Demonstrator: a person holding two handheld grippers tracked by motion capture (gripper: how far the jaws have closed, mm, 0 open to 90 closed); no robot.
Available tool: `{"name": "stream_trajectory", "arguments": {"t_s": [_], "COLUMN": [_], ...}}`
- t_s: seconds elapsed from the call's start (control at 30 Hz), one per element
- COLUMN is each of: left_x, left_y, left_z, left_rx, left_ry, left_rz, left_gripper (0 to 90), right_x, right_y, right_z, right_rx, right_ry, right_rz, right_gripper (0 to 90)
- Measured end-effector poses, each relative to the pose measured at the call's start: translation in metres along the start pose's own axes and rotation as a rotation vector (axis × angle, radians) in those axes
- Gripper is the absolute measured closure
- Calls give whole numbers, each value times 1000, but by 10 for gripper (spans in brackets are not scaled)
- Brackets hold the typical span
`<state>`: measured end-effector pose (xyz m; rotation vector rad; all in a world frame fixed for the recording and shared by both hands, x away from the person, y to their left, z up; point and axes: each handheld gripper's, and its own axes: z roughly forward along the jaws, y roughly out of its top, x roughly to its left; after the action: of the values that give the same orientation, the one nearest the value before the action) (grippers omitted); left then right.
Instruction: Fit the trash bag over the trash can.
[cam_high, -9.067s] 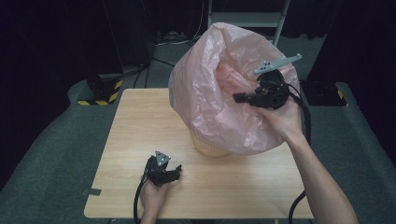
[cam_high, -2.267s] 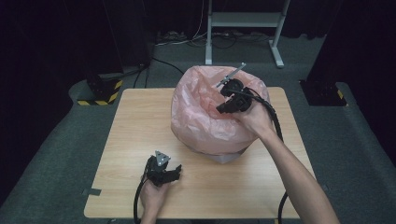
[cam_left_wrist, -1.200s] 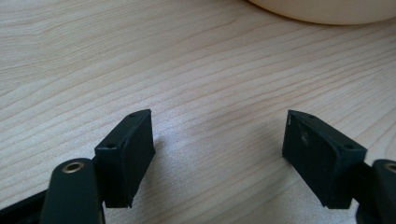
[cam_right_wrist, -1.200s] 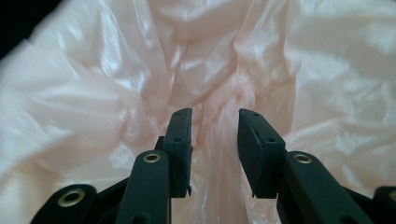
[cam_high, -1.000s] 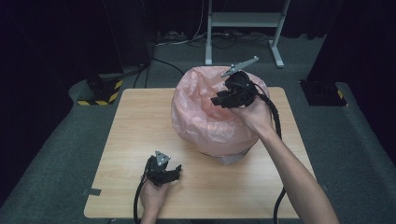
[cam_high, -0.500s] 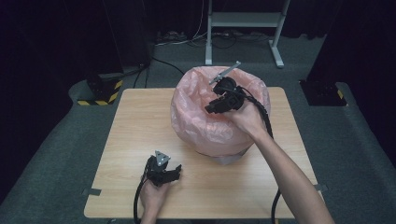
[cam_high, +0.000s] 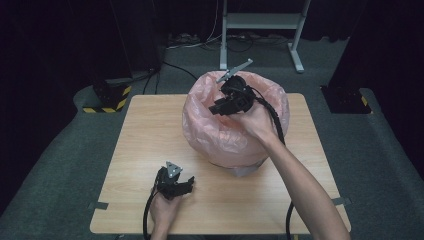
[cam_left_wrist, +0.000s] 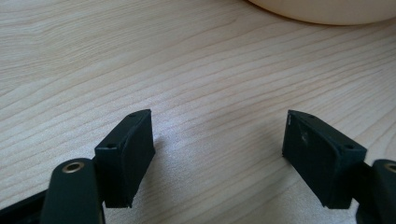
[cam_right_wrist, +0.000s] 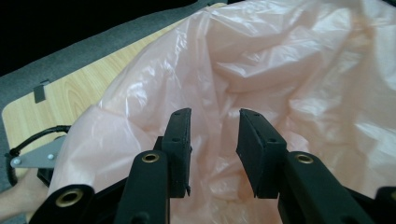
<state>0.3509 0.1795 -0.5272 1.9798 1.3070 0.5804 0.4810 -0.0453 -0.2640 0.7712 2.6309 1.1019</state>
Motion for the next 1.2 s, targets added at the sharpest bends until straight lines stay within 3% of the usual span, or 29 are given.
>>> {"name": "stream_trajectory", "arguments": {"t_s": [0.13, 0.23, 0.4, 0.5, 0.83, 1.0, 1.2], "left_x": [0, 0, 0, 0, 0, 0, 0], "left_y": [0, 0, 0, 0, 0, 0, 0], "left_z": [0, 0, 0, 0, 0, 0, 0], "left_rx": [-2, -2, -3, -3, -5, -4, -2], "left_ry": [1, 1, -2, -3, -2, 0, 0], "left_rz": [-2, -2, -5, -5, -6, -3, -1], "left_gripper": [251, 251, 251, 251, 251, 251, 251], "right_x": [3, 4, 4, 5, -2, -11, -25], "right_y": [5, 6, 5, 5, 0, -13, -34], "right_z": [14, 24, 39, 41, 6, -19, -39], "right_rx": [29, 81, 180, 201, 64, -4, -50], "right_ry": [24, 44, 45, 43, 1, -36, -74], "right_rz": [1, -6, -5, -11, 7, 32, 77], "right_gripper": [637, 622, 595, 587, 571, 562, 555]}}
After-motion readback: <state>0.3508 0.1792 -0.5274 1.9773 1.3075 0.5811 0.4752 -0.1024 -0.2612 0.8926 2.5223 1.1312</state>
